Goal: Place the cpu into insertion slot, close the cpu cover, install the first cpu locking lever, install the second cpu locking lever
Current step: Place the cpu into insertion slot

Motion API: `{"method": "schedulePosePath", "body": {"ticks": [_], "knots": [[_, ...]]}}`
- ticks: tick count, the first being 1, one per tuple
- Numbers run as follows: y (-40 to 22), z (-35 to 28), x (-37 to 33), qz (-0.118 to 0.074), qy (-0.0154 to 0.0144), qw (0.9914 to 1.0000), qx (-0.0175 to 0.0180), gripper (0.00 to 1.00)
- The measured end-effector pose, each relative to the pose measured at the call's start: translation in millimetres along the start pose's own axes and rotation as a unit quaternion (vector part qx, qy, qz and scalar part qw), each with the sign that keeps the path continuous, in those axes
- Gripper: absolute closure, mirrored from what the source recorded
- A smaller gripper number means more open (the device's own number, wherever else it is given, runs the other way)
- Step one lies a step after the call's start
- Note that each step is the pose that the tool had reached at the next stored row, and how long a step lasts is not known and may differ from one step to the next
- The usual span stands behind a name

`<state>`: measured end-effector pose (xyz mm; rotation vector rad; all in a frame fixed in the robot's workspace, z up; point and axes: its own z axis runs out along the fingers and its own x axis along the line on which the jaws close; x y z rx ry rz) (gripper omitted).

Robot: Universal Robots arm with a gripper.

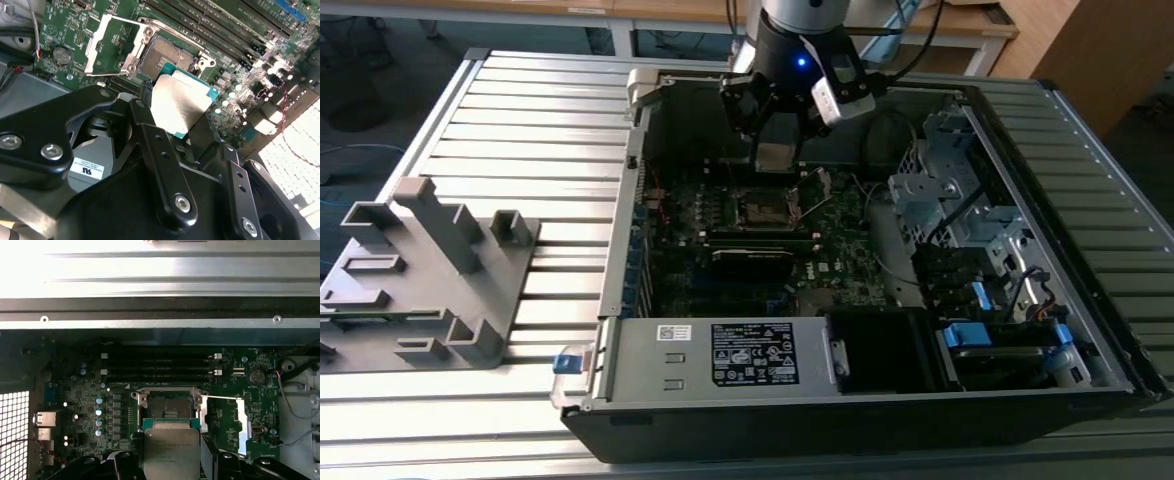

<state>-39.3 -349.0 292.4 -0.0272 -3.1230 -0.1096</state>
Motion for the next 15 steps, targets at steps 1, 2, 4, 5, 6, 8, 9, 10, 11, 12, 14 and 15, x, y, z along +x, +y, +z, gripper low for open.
{"method": "schedulePosePath", "body": {"ticks": [1, 2, 4, 5, 6, 8, 9, 10, 11, 12, 14, 15], "knots": [[0.8, 0.2, 0.0, 0.0, 0.0, 1.0, 0.0, 0.46], [1.8, 0.4, 0.0, 0.0, 0.0, 1.0, 0.0, 0.46], [4.5, 1.0, 0.0, 0.0, 0.0, 1.0, 0.0, 0.46], [5.9, 1.5, 0.1, 0.0, 0.0, 1.0, 0.0, 0.46], [6.9, 1.9, 0.1, 0.0, 0.0, 1.0, 0.0, 0.46], [7.8, 4.1, 0.1, 0.0, -0.0001, 1.0, -0.0001, 0.46], [8.0, 5.9, 0.0, 0.0, -0.0001, 1.0, -0.0001, 0.46], [8.0, 7.8, -0.1, 0.0, 0.0, 1.0, -0.0001, 0.46], [7.9, 9.5, -0.1, 0.0, 0.0, 1.0, 0.0, 0.46], [7.8, 11.3, -0.1, 0.0, 0.0, 1.0, 0.0, 0.46], [7.5, 15.0, -0.1, -0.001, 0.0, 1.0, -0.0001, 0.46], [7.4, 16.8, -0.2, -0.001, 0.0, 1.0, -0.0001, 0.46]]}}
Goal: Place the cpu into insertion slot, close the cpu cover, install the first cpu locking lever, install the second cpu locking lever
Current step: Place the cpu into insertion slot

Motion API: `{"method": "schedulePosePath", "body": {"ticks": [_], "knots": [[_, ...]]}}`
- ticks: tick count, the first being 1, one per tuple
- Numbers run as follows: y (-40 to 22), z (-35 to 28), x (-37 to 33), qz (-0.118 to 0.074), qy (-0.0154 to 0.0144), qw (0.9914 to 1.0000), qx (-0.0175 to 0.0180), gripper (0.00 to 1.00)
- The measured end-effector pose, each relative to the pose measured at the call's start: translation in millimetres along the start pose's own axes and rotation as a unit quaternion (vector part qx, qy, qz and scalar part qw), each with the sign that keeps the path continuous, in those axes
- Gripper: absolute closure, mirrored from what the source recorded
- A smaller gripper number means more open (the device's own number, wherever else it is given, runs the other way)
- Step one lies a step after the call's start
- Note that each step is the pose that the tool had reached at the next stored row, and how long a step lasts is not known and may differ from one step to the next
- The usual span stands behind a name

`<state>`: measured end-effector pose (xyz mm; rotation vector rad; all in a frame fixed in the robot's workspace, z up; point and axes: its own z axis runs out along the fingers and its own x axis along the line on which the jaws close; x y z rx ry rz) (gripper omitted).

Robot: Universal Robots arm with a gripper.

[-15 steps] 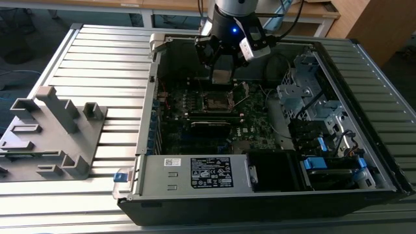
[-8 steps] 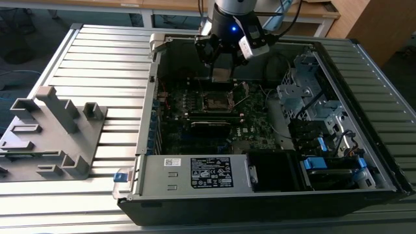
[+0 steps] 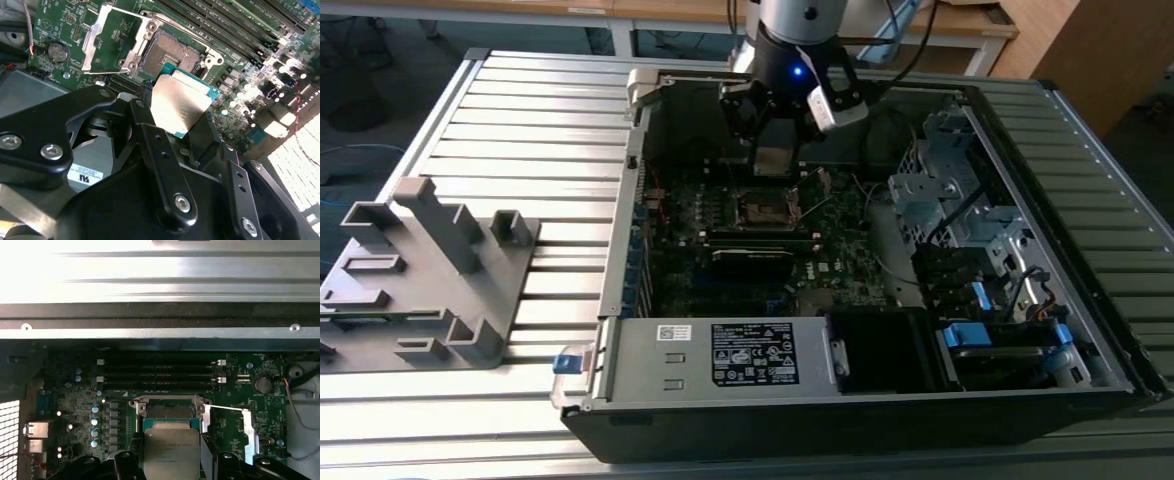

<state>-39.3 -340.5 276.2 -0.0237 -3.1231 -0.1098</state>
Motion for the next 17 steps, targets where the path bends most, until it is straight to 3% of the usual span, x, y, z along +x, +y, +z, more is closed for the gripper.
{"method": "schedulePosePath", "body": {"ticks": [2, 13, 17], "knots": [[-0.2, 3.0, 0.0, -0.001, 0.0, 1.0, 0.0001, 0.46], [-0.3, 3.5, -0.1, -0.001, 0.0, 1.0, 0.0001, 0.46], [-0.3, 4.0, -0.1, 0.013, -0.001, 0.99991, -0.0002, 0.46]]}}
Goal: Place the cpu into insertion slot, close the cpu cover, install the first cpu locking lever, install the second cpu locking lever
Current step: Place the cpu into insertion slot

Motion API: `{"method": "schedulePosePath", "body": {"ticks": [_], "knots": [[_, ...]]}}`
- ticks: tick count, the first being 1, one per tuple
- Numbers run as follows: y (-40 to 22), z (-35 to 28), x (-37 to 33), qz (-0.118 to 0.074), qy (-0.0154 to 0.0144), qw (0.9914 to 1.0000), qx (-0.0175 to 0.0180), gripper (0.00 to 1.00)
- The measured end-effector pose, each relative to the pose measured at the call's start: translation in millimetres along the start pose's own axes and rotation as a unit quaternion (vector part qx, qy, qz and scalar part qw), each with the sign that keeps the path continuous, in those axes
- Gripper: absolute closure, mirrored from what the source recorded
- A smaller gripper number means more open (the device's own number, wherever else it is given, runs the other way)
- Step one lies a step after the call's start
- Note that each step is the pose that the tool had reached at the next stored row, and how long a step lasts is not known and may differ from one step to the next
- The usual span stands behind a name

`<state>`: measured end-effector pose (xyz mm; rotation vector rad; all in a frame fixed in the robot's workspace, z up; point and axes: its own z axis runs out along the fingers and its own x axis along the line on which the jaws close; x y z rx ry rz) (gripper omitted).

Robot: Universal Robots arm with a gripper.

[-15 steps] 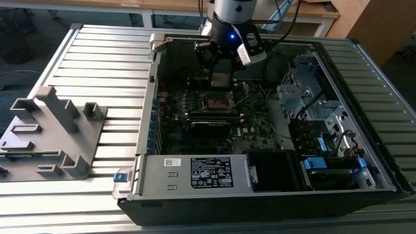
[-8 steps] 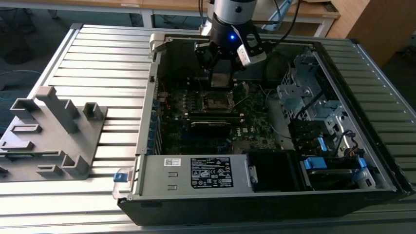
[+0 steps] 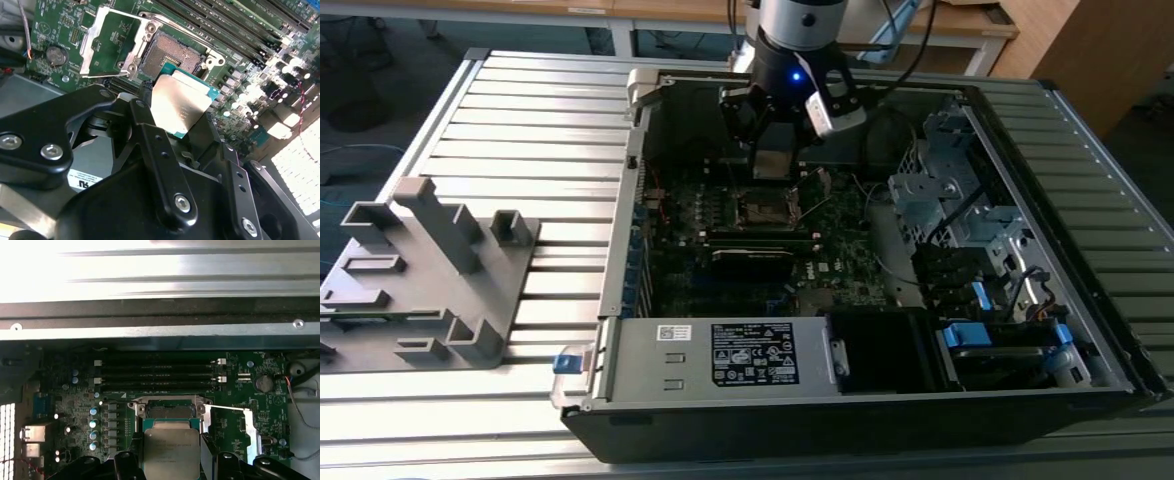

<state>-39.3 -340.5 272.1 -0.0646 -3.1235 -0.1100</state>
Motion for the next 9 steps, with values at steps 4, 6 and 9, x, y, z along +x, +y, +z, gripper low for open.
{"method": "schedulePosePath", "body": {"ticks": [4, 6, 9], "knots": [[0.0, 0.5, 0.0, 0.028, -0.0019, 0.99961, -0.0004, 0.46], [0.0, 0.7, 0.0, 0.039, -0.0027, 0.99923, -0.0006, 0.46], [0.0, 0.7, 0.0, 0.042, -0.0029, 0.99912, -0.0006, 0.46]]}}
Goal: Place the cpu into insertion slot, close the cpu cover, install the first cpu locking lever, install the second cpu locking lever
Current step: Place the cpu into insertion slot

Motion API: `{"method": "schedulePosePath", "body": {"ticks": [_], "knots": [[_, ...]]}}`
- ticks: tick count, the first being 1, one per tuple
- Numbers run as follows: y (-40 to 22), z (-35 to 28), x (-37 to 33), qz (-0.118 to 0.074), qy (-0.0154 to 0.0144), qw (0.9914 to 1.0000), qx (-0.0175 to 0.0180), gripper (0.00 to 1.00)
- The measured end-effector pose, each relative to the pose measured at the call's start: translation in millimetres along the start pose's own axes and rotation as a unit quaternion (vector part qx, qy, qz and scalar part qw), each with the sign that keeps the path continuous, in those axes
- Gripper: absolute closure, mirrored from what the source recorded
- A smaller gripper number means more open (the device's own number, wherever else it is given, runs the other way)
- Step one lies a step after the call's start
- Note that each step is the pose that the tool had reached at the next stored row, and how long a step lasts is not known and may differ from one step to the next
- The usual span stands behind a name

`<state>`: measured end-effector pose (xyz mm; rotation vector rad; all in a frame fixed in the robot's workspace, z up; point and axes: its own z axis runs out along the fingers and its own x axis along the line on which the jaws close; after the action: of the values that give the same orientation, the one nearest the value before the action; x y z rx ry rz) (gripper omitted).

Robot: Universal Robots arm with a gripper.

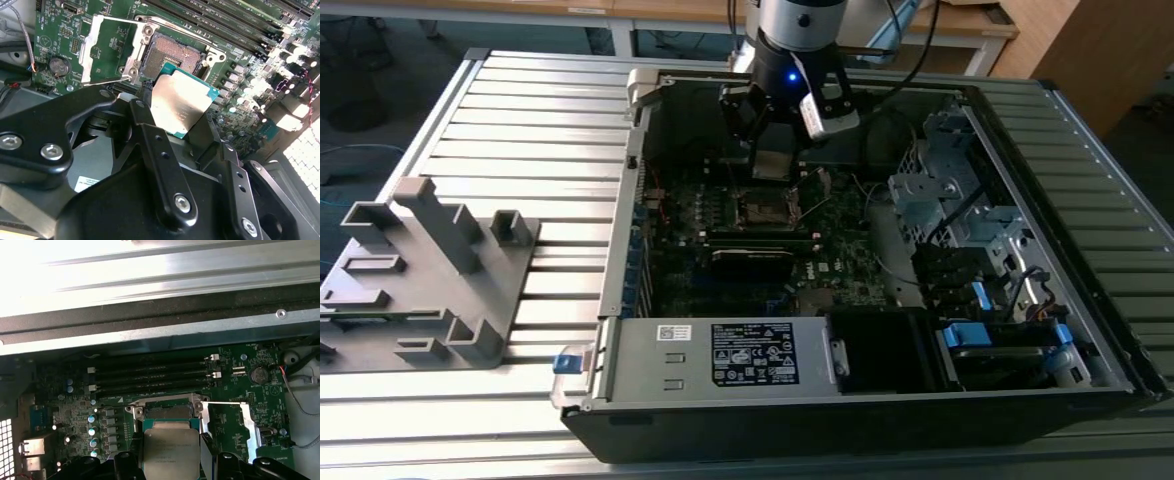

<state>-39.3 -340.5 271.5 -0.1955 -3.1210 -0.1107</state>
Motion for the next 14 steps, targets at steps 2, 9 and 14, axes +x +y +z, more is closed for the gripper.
{"method": "schedulePosePath", "body": {"ticks": [2, 9, 14], "knots": [[0.0, 0.0, 0.0, 0.0, 0.0, 1.0, 0.0, 0.46], [0.0, 0.0, 0.0, 0.003, -0.0002, 1.0, -0.0001, 0.46], [0.0, 0.0, 0.0, 0.004, -0.0003, 0.99999, -0.0001, 0.46]]}}
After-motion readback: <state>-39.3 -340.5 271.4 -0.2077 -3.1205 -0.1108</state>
